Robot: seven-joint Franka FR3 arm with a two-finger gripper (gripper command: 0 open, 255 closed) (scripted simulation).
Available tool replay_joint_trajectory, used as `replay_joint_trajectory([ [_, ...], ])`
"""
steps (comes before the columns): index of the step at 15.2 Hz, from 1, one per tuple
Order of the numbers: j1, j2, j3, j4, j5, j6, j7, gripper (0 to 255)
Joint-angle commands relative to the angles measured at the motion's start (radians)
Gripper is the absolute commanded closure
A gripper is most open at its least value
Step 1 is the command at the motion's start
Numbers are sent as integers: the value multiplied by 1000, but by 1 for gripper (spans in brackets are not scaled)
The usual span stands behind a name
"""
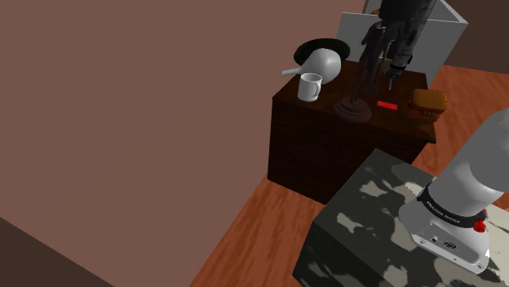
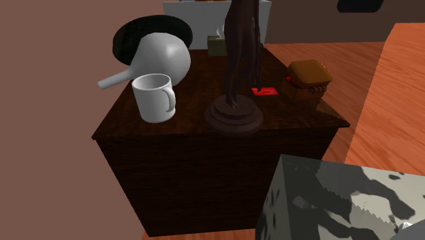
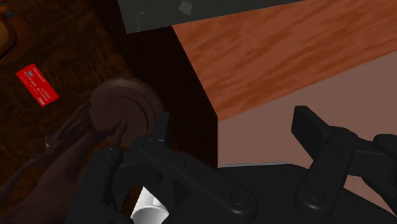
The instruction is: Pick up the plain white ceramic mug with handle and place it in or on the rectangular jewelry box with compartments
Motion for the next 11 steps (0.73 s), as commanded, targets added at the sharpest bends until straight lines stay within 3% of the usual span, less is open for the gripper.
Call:
replay_joint_trajectory([
  [1, 0, 0, 0, 0, 0, 0, 0, 0],
  [11, -39, 297, -137, 77, -40, 253, -138, 0],
])
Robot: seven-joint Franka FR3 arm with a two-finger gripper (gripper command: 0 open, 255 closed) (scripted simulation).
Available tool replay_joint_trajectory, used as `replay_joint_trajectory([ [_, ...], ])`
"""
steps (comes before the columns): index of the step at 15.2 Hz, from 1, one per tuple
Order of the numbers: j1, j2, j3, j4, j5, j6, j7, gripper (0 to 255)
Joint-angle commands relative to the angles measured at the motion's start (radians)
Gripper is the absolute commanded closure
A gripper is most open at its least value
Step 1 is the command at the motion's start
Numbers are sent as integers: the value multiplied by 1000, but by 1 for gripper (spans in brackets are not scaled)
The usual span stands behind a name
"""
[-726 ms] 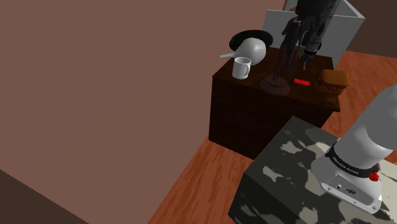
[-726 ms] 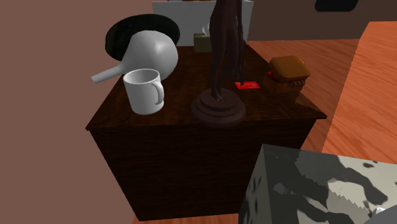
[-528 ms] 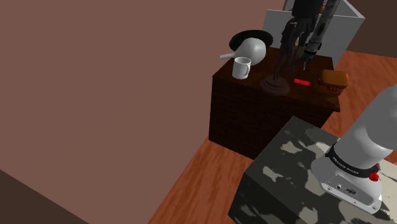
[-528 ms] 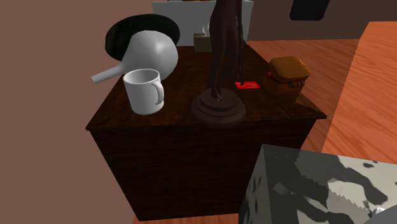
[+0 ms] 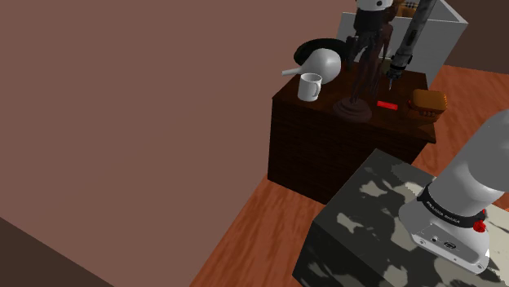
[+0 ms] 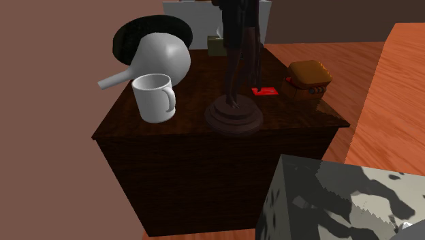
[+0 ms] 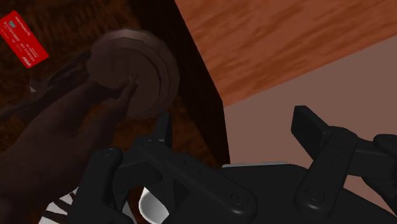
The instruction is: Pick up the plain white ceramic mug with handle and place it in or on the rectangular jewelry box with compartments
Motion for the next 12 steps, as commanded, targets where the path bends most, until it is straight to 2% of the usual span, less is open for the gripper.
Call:
replay_joint_trajectory([
  [1, -7, 67, -28, 22, -1, 52, -32, 0],
  [6, -18, 243, -85, 118, 23, 145, -109, 0],
  [12, -38, 467, -136, 277, 90, 218, -213, 0],
])
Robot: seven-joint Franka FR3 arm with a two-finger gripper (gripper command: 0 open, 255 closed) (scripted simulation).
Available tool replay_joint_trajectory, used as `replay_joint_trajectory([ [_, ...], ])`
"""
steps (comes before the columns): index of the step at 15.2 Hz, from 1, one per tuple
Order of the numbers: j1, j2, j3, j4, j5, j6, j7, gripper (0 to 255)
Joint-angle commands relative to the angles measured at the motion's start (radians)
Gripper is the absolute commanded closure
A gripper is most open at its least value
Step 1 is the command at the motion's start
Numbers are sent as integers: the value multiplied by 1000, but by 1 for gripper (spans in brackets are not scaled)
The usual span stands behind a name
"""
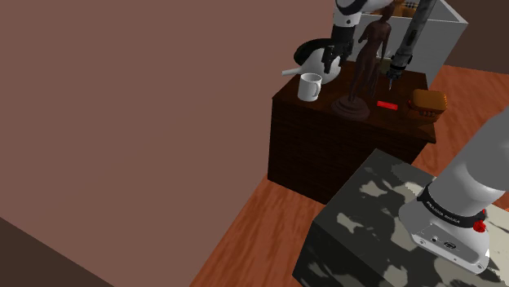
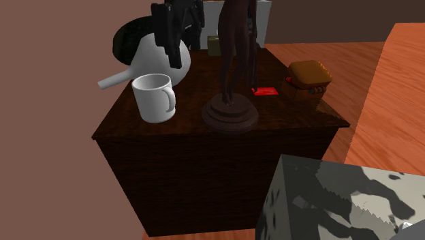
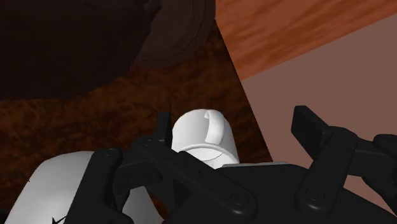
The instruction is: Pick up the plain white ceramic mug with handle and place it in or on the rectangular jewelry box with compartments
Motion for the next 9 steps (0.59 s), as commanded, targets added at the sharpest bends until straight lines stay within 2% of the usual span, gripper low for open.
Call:
replay_joint_trajectory([
  [1, -9, 74, -12, 58, 27, 16, -35, 0],
  [9, -80, 395, -23, 368, 150, 23, -162, 0],
])
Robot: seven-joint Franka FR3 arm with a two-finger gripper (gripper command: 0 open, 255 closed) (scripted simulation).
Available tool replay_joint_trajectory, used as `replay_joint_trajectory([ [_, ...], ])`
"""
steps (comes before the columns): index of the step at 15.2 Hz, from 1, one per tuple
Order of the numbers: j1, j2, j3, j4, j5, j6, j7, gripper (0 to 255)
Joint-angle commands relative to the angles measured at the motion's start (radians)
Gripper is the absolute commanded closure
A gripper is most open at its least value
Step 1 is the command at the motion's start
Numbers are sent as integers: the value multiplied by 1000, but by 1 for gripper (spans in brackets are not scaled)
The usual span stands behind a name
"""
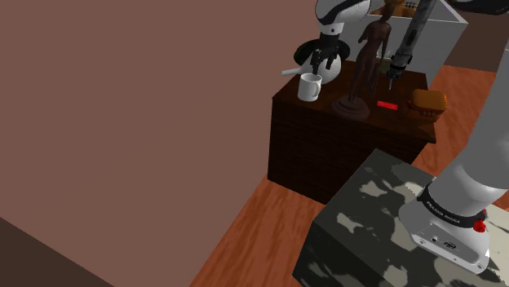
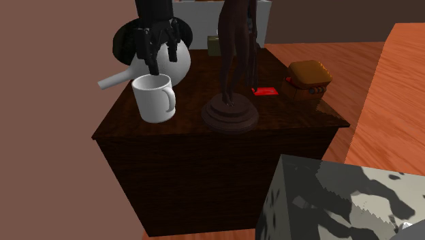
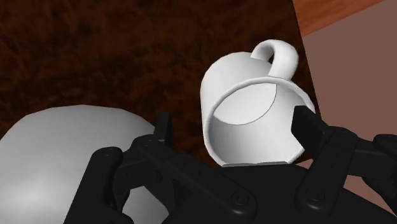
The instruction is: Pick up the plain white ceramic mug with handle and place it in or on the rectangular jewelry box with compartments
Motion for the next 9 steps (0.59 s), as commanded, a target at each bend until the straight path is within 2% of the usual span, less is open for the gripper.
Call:
replay_joint_trajectory([
  [1, -21, 79, 4, 89, 28, -11, -25, 0],
  [2, -34, 122, 7, 139, 42, -19, -37, 0],
  [9, -37, 152, 12, 102, 51, 48, -42, 0],
])
